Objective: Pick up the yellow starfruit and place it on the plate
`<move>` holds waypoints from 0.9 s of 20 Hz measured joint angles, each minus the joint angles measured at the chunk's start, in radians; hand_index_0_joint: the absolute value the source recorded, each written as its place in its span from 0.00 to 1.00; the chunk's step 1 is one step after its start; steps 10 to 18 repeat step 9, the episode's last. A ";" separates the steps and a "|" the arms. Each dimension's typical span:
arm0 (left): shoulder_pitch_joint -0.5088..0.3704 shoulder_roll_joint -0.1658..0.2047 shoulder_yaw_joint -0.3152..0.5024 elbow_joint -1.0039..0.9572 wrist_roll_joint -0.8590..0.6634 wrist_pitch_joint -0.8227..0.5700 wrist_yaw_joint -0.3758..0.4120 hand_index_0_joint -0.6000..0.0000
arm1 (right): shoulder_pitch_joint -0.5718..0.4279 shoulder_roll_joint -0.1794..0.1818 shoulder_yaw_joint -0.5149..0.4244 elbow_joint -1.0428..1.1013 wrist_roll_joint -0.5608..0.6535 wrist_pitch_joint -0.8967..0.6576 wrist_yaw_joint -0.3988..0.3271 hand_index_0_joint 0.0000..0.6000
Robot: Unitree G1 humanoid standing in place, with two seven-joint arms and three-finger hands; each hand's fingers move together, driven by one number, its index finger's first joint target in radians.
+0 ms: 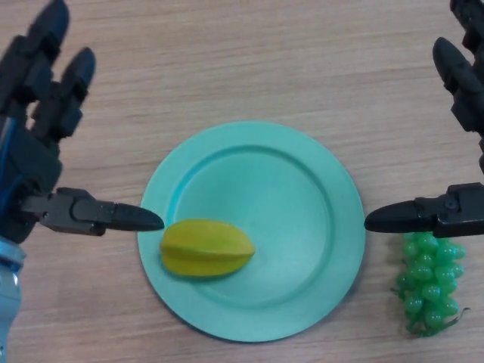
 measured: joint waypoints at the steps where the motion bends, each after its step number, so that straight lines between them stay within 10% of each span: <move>1: 0.002 0.000 0.000 0.006 0.001 -0.004 0.009 1.00 | 0.005 0.001 0.002 0.000 0.000 0.000 0.000 0.00; 18: -0.004 0.001 -0.008 0.030 0.032 -0.004 0.043 1.00 | -0.009 0.003 0.032 0.045 -0.001 -0.002 0.000 0.00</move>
